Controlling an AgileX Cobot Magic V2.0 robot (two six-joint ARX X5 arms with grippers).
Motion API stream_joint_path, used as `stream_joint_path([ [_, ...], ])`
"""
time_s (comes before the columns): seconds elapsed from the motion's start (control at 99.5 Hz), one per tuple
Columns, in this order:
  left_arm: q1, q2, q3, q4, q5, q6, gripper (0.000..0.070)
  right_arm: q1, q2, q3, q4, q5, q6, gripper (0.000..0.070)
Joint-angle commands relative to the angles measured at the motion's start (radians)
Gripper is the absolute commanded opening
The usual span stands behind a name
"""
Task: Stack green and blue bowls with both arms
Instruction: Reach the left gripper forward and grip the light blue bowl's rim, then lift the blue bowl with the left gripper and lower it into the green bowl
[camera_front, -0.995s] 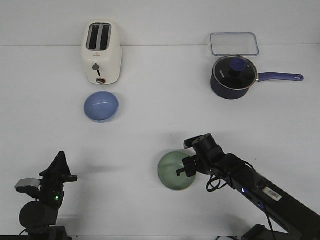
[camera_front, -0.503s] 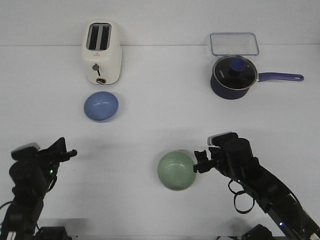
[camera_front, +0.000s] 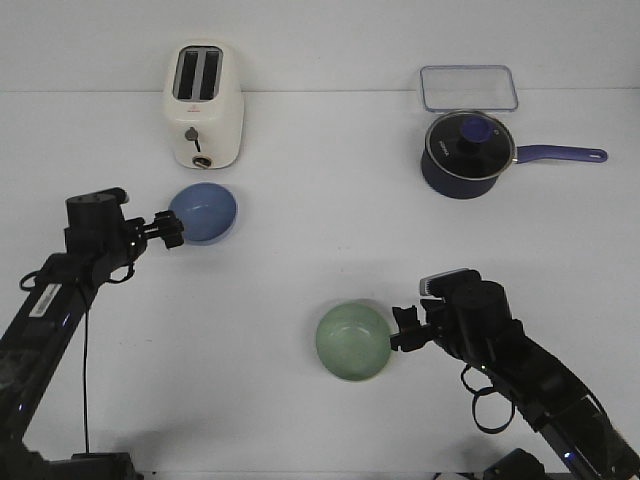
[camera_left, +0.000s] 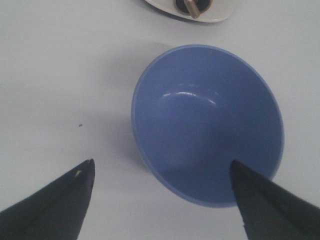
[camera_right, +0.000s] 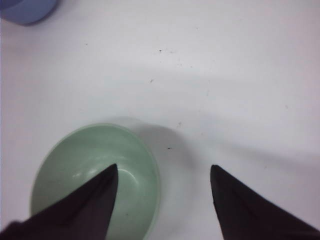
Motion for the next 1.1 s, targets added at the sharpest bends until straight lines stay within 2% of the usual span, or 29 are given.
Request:
stream_joint_path([
  [0.0,0.001,0.083,0.073,-0.012,0.006,0.017,0.0511,0.005,0.006,0.009,0.006,-0.004,-0.008,0.0387],
  [0.201,0.001,0.281,0.228,-0.077,0.005,0.027,0.0511,0.005,0.006,0.009,0.006,-0.019,-0.008,0.0387],
  [0.402,0.001,0.383,0.264,-0.077,0.005,0.028,0.0487,0.005,0.006,0.009,-0.001,-0.019,-0.008,0.0387],
  [0.462,0.001,0.396,0.264,-0.079,0.005,0.028,0.038,0.005,0.006,0.009,-0.003,-0.019,-0.008,0.0387],
  [0.583,0.001,0.401,0.264,-0.087,0.007,0.032,0.0052,0.005,0.006,0.009,-0.002,-0.019,-0.008,0.0387],
  [0.613,0.001,0.4,0.264,-0.088,0.011,0.033,0.0,0.005,0.006,0.009,-0.002,-0.019,-0.008,0.0387],
  [0.834,0.0,0.329,0.268,-0.112,0.097,0.071,0.0013,0.005,0.006,0.009,-0.002,-0.019,-0.008,0.0387],
  [0.965,-0.016,0.226,0.268,-0.142,0.126,0.113,0.0013,0.005,0.006,0.009,-0.002,-0.019,-0.008,0.0387],
  [1.086,-0.047,0.112,0.268,-0.194,0.19,0.153,0.0013,0.005,0.006,0.009,-0.002,-0.019,-0.008,0.0387],
])
